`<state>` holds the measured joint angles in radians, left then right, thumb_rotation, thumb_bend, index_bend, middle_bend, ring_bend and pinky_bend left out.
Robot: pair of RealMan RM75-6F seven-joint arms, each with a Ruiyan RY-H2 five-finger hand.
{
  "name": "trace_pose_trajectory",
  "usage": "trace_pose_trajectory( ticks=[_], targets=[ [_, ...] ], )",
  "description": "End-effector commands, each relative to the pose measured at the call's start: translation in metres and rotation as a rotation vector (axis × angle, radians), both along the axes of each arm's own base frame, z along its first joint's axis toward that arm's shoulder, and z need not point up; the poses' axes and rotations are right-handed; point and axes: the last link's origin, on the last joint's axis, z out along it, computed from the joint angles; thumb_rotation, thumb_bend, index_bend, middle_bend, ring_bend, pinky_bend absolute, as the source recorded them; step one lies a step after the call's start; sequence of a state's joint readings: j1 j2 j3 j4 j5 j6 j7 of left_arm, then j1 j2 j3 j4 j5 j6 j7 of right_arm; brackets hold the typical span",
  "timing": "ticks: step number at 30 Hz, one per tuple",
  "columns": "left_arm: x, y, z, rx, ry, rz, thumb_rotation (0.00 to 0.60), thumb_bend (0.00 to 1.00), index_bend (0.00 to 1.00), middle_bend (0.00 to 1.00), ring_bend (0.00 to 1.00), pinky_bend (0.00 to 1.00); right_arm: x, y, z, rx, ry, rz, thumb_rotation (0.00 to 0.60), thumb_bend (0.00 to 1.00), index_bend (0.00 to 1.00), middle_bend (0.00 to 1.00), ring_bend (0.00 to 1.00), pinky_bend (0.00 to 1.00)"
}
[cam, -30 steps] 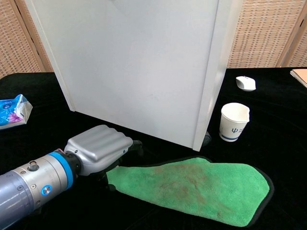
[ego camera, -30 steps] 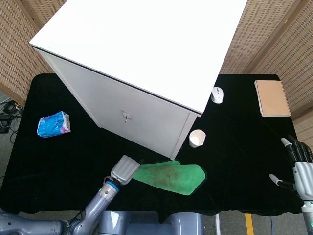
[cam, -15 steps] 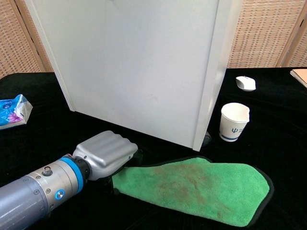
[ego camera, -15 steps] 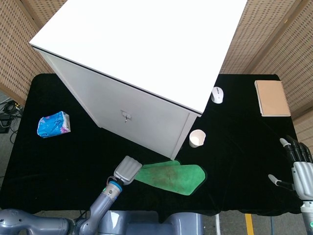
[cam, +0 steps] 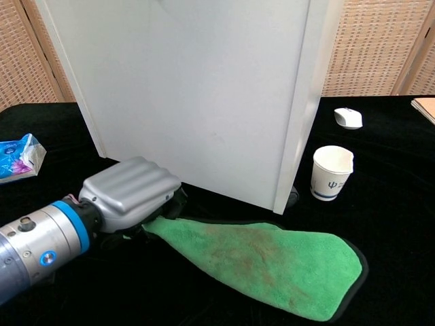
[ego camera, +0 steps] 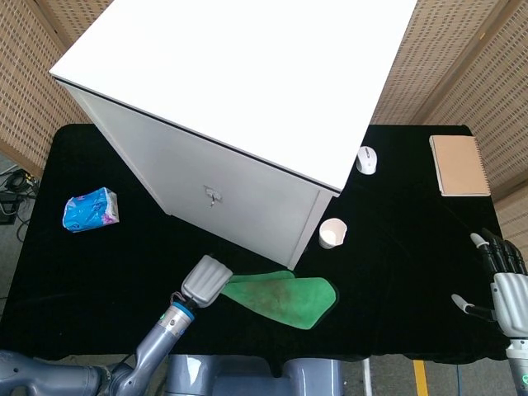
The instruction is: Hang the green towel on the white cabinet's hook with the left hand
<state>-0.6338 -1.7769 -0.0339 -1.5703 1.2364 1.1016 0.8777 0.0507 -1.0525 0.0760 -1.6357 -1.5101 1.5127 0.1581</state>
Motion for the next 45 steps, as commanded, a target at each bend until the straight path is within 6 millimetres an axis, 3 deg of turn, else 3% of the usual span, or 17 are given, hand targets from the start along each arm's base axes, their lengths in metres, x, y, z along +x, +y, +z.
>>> trace_pose_trajectory(
  ticks=[1,10,15,19,26,33,37,45],
  targets=[
    [-0.002,0.0,0.023,0.04,-0.037,-0.05,0.6,0.47,0.75,0.86,0.66,0.56,0.0,0.0,0.0,-0.003,0.0,0.0,0.6,0.07,0.0,0.0,0.0,0.0],
    [-0.005,0.007,0.106,0.235,-0.147,-0.385,0.6,0.45,0.84,0.86,0.66,0.56,0.0,-0.001,0.0,-0.005,0.003,-0.004,0.6,0.07,0.0,0.0,0.0,0.0],
    [0.001,0.013,0.141,0.321,-0.174,-0.613,0.6,0.42,0.87,0.86,0.66,0.56,0.001,0.0,-0.002,-0.003,0.007,0.0,0.6,0.07,0.0,0.0,0.0,0.0],
    [0.005,0.017,0.157,0.388,-0.144,-0.798,0.6,0.4,0.88,0.86,0.66,0.56,0.001,0.0,-0.003,-0.002,0.008,0.0,0.6,0.07,0.0,0.0,0.0,0.0],
    [0.021,0.029,0.174,0.447,-0.105,-0.941,0.6,0.37,0.88,0.86,0.66,0.55,0.002,0.0,-0.003,-0.004,0.008,0.002,0.6,0.07,0.0,0.0,0.0,0.0],
    [0.05,0.044,0.183,0.479,-0.062,-1.022,0.6,0.37,0.88,0.86,0.66,0.54,0.001,0.0,-0.003,-0.008,0.001,0.001,0.6,0.07,0.0,0.0,0.0,0.0],
    [0.073,0.046,0.182,0.483,-0.091,-1.024,0.6,0.37,0.88,0.86,0.66,0.54,0.001,0.0,-0.001,-0.011,-0.007,0.002,0.6,0.07,0.0,0.0,0.0,0.0],
    [0.084,0.041,0.176,0.475,-0.086,-1.043,0.6,0.37,0.88,0.86,0.66,0.54,0.001,0.0,0.0,-0.013,-0.013,0.005,0.6,0.07,0.0,0.0,0.0,0.0]
  ],
)
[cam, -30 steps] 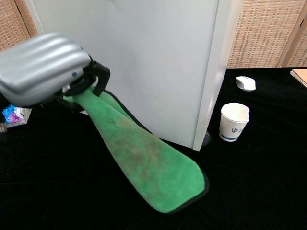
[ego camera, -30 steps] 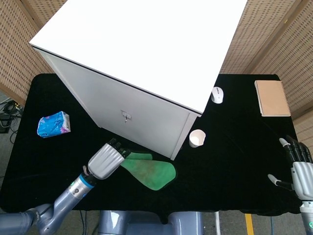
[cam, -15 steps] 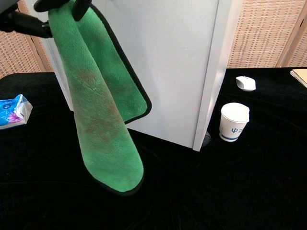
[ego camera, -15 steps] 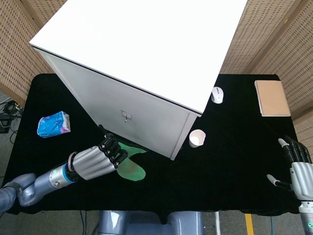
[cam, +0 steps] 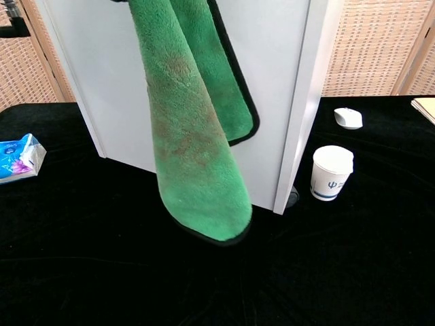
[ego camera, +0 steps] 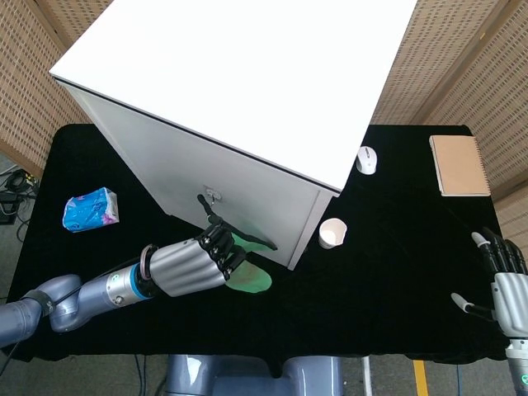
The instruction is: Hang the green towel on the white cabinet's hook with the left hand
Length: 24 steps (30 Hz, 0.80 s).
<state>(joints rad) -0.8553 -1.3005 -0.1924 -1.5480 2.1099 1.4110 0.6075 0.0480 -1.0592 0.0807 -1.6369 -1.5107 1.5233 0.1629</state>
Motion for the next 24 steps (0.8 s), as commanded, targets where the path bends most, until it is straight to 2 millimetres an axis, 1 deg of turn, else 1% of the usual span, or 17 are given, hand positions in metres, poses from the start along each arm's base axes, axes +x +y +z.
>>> trace_pose_trajectory(
  ticks=[1,14,24],
  targets=[
    [0.002,-0.0008,-0.0027,-0.007,0.001,0.001,0.6,0.37,0.88,0.86,0.66,0.54,0.0001,0.0002,0.0003,-0.001,-0.001,0.0,0.6,0.07,0.0,0.0,0.0,0.0],
    [-0.0046,0.003,-0.0111,-0.009,0.022,0.023,0.6,0.36,0.88,0.86,0.66,0.54,0.0002,0.0002,0.0004,-0.002,-0.001,0.002,0.6,0.07,0.0,0.0,0.0,0.0],
    [0.0009,0.0045,-0.0071,-0.007,-0.014,0.023,0.6,0.36,0.88,0.86,0.66,0.54,-0.0004,0.0001,0.001,-0.002,-0.003,-0.002,0.6,0.07,0.0,0.0,0.0,0.0]
  ],
)
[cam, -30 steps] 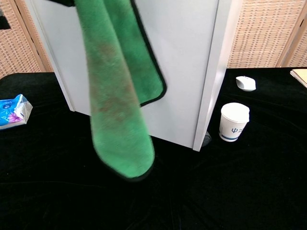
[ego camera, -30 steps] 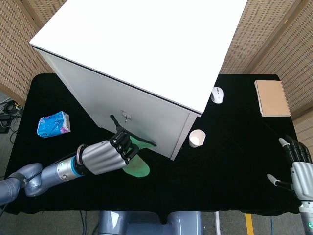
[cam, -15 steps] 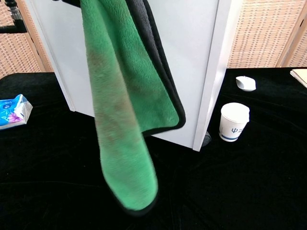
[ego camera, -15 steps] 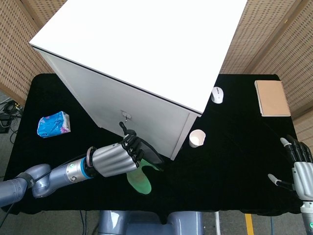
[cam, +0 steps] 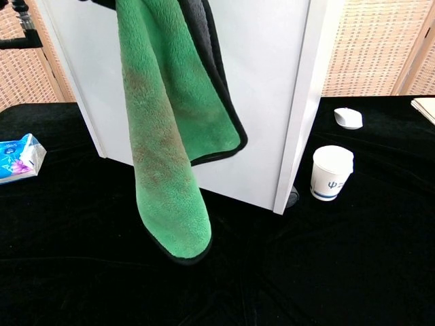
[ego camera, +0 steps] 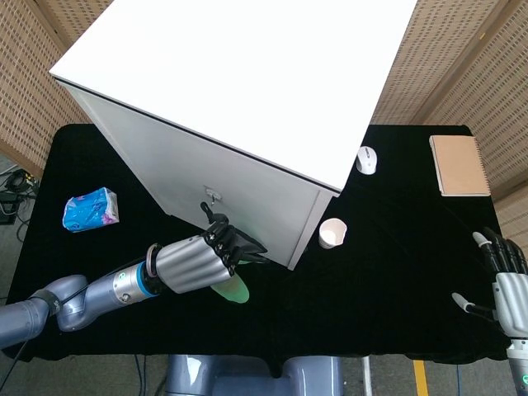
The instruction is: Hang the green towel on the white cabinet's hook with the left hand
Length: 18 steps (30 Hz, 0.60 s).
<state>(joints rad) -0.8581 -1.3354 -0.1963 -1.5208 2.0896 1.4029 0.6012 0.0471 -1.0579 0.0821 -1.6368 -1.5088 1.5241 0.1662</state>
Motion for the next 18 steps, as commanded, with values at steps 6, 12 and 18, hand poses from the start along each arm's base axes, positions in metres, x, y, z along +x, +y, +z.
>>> trace_pose_trajectory(
  ticks=[6,12,18],
  targets=[
    [0.0031,0.0005,0.0038,0.009,-0.018,0.001,0.6,0.36,0.88,0.86,0.66,0.54,0.0001,0.0001,0.0001,0.0,-0.001,0.001,0.6,0.07,0.0,0.0,0.0,0.0],
    [0.0059,0.004,-0.0017,0.007,-0.012,0.013,0.6,0.36,0.88,0.86,0.66,0.54,0.0003,0.0003,0.0002,0.001,-0.002,0.0,0.6,0.07,0.0,0.0,0.0,0.0],
    [0.0086,0.0038,-0.0056,0.007,-0.017,0.008,0.6,0.36,0.88,0.86,0.66,0.54,-0.0003,0.0001,0.0005,0.002,-0.005,-0.001,0.6,0.07,0.0,0.0,0.0,0.0]
  ],
)
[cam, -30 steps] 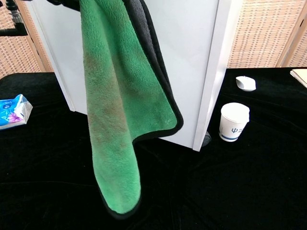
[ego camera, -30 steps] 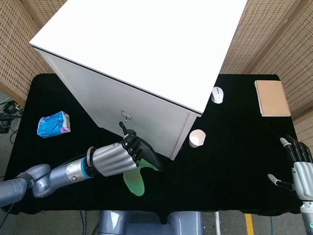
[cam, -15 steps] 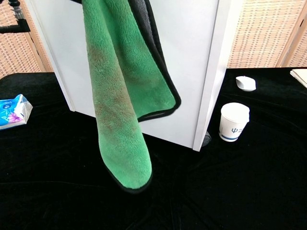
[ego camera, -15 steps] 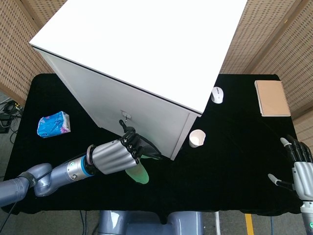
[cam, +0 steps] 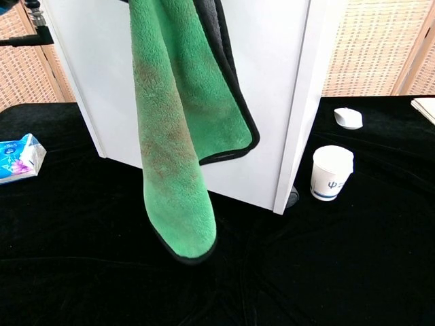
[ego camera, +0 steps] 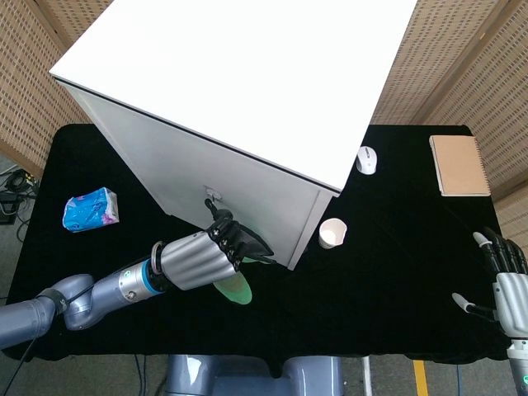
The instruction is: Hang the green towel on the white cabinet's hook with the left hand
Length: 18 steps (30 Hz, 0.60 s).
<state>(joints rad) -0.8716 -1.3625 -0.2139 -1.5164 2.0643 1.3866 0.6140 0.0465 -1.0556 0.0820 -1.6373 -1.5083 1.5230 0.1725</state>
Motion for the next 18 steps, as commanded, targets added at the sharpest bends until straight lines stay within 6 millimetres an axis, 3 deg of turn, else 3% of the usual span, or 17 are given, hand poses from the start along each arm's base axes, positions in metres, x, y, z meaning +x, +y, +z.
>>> trace_pose_trajectory(
  ticks=[1,9,18],
  targets=[
    [0.0,0.0,-0.002,0.005,0.003,-0.003,0.6,0.36,0.88,0.86,0.66,0.54,0.0,0.0,0.0,0.002,-0.001,0.0,0.6,0.07,0.0,0.0,0.0,0.0],
    [-0.013,-0.001,-0.008,-0.005,0.011,0.015,0.6,0.36,0.88,0.86,0.66,0.54,0.0,0.0,0.0,0.002,0.001,0.002,0.6,0.07,0.0,0.0,0.0,0.0],
    [-0.048,-0.001,-0.013,-0.014,0.039,0.064,0.6,0.36,0.88,0.86,0.66,0.54,0.001,0.0,-0.003,0.009,0.007,0.002,0.6,0.07,0.0,0.0,0.0,0.0]
  ],
)
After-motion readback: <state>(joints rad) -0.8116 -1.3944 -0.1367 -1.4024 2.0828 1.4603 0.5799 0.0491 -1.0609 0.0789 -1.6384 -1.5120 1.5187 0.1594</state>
